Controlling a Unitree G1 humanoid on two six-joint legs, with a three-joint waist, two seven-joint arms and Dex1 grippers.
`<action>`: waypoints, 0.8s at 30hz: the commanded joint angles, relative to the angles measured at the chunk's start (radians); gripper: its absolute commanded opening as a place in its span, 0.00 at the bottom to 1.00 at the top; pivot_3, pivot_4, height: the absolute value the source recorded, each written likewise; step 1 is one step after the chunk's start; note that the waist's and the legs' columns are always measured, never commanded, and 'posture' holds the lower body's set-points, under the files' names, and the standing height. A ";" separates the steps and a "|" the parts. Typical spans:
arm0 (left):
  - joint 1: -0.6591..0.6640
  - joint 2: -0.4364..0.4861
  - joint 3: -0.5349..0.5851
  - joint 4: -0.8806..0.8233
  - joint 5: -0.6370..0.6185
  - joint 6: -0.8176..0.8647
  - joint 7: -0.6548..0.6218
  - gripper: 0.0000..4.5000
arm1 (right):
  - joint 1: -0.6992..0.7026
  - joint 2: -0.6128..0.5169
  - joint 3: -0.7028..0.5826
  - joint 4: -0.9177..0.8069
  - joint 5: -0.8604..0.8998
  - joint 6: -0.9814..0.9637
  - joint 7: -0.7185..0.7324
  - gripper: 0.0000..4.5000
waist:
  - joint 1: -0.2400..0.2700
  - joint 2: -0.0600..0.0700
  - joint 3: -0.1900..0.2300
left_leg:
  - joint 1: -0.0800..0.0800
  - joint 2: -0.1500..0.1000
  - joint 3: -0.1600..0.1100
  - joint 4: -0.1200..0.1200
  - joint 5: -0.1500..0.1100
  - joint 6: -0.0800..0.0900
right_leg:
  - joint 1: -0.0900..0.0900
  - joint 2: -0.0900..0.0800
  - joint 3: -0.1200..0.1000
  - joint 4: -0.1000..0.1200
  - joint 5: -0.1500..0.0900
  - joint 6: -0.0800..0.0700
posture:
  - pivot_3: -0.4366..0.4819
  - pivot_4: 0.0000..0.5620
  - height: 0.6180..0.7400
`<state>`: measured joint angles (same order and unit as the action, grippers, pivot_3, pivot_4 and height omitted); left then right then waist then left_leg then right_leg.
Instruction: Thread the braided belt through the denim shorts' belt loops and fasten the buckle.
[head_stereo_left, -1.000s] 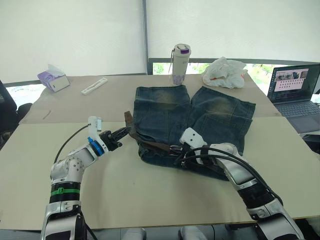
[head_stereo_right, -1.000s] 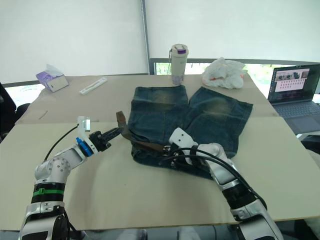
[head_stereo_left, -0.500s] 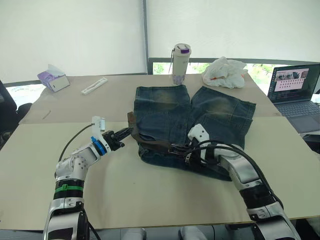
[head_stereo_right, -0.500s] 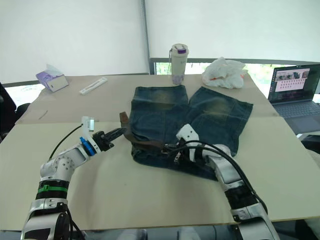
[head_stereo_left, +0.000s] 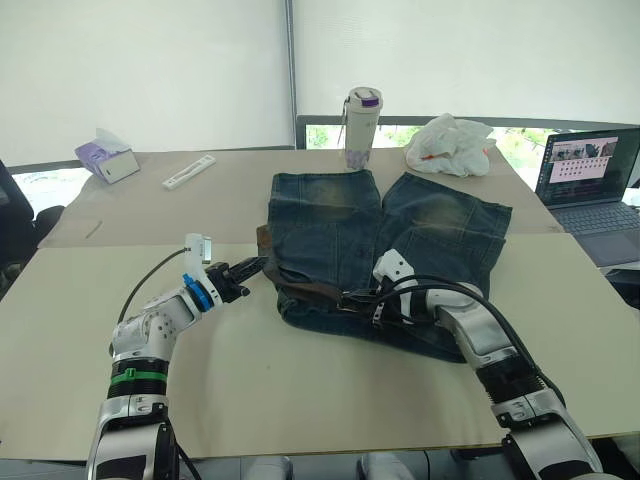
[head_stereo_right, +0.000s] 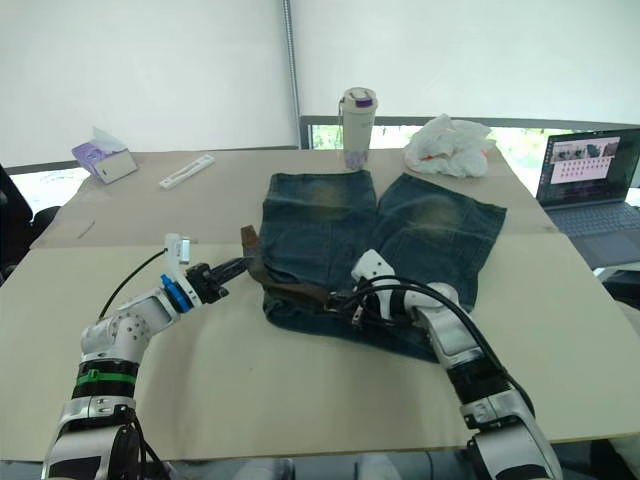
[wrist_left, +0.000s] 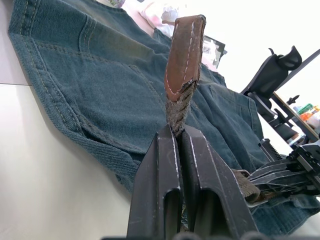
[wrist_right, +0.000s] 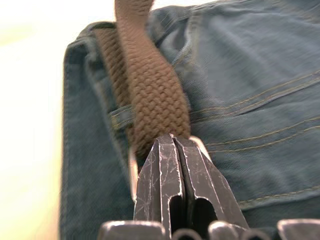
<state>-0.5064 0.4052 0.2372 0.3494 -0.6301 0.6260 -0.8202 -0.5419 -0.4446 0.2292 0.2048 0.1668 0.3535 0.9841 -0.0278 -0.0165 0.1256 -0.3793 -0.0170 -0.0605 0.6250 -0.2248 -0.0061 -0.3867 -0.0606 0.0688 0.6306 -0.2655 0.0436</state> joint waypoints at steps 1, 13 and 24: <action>-0.032 0.007 0.002 -0.007 0.002 -0.015 -0.017 0.00 | -0.004 -0.020 0.042 0.011 -0.033 0.007 0.035 0.00 | 0.000 0.000 0.000 | 0.000 0.000 0.000 0.000 0.000 0.000 | 0.000 0.000 0.000 0.000 0.000 0.000 | 0.48 0.27 1.00; -0.142 -0.019 -0.062 0.039 0.040 -0.055 -0.087 0.00 | -0.045 -0.022 0.104 0.082 -0.125 0.088 0.000 0.00 | 0.001 0.000 -0.001 | 0.001 0.000 0.000 0.001 0.000 0.000 | 0.001 0.000 0.000 0.001 0.000 0.000 | 0.48 0.27 1.00; -0.435 -0.193 -0.143 0.156 0.080 -0.157 -0.168 0.00 | -0.025 -0.035 0.166 0.028 -0.157 0.131 0.058 0.00 | 0.012 -0.004 -0.005 | 0.000 -0.001 0.003 0.001 -0.001 0.001 | 0.002 0.000 -0.001 -0.001 0.000 0.000 | 0.48 0.27 1.00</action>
<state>-0.9051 0.2164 0.0847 0.5157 -0.5424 0.5004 -0.9721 -0.6177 -0.4778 0.3182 0.2113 0.0296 0.4332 1.0001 -0.0156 -0.0203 0.1209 -0.3792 -0.0182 -0.0573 0.6263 -0.2255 -0.0049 -0.3844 -0.0606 0.0680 0.6298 -0.2657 0.0439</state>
